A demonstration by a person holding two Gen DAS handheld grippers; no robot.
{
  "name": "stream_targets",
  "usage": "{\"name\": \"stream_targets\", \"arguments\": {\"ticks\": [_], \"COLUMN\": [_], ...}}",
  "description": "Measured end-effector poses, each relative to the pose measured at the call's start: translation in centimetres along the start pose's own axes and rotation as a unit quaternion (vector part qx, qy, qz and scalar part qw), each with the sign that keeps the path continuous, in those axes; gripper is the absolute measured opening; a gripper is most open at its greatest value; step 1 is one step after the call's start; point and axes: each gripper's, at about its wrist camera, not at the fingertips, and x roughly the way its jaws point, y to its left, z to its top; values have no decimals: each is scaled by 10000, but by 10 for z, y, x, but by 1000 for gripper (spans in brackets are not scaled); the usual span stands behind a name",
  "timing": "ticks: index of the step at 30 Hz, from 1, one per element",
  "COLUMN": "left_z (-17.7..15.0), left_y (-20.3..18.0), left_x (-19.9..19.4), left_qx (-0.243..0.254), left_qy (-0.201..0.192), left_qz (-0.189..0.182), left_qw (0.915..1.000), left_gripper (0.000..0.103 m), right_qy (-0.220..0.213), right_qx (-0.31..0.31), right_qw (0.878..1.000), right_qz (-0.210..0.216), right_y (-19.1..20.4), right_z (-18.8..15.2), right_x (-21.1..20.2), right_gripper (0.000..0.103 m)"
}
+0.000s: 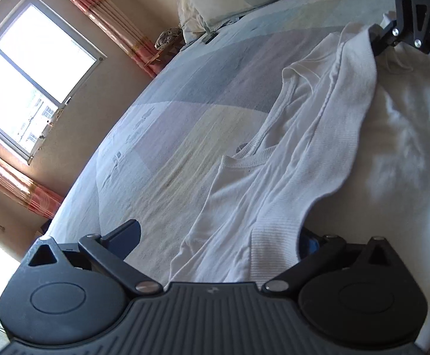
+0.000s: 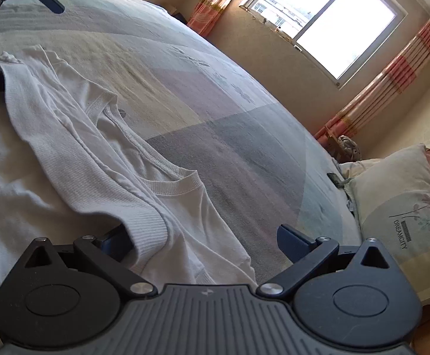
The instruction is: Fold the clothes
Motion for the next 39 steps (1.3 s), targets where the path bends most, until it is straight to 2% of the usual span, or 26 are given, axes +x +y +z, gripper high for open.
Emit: {"name": "stream_targets", "arguments": {"ticks": [2,5,8,10,12,14,17,20,22,24,25,26,28,29,30,32,34,36,38,39], "left_z": [-1,2,8,7,4,0,-5,-8,-10,-13,-14,-17,-20,-21,-22,-24,-24,-24,-25,-27], "left_y": [15,38,62,79,94,103,112,124,128,125,121,114,96,87,78,60,46,41,43,44], "left_x": [-1,10,31,47,62,70,62,44,29,16,11,7,5,6,7,15,22,24,27,28], "left_qx": [-406,-999,-1650,-2197,-2771,-3127,-3316,-3392,-3485,-3578,-3607,-3608,-3556,-3500,-3434,-3319,-3272,-3243,-3322,-3364], "left_qy": [11,32,57,82,183,255,111,-149,-343,-520,-592,-624,-591,-540,-475,-279,-96,-117,-115,-83], "left_qz": [-285,-442,-653,-1044,-1472,-1580,-1451,-1414,-1531,-1957,-2215,-2456,-2884,-3012,-3129,-3215,-3225,-3189,-3184,-3082], "left_qw": [9988,9940,9841,9699,9493,9363,9321,9299,9241,9116,9041,8976,8871,8854,8842,8864,8882,8905,8878,8898], "left_gripper": [102,102,102,102,102,102,102,102,102,102,102,102,102,102,102,102,102,102,102,102], "right_qy": [3,103,165,216,241,235,151,-248,-590,-830,-942,-1043,-1090,-1034,-953,-626,-187,105,-115,-249], "right_qx": [268,482,915,1350,1808,2264,2756,2899,3115,3363,3393,3404,3211,2987,2759,2345,2174,2205,2518,2849], "right_qw": [9993,9985,9950,9886,9786,9656,9489,9447,9365,9250,9188,9121,8972,8874,8816,8842,8915,9017,9079,9063], "right_qz": [265,244,373,625,950,1255,1527,1514,1498,1563,1782,2034,2830,3357,3710,3991,3970,3718,3349,3112], "right_y": [-10,-25,-46,-62,-78,-92,-105,-111,-119,-126,-126,-124,-110,-97,-83,-53,-29,-22,-37,-50], "right_z": [-3,-3,0,0,-2,-6,-13,-16,-18,-19,-19,-19,-19,-18,-18,-19,-22,-27,-32,-36], "right_x": [-8,0,24,39,53,64,66,45,26,9,1,-6,-17,-20,-21,-16,-2,11,15,17], "right_gripper": [103,103,103,103,103,103,103,103,103,103,103,103,103,103,103,103,103,103,103,103]}}
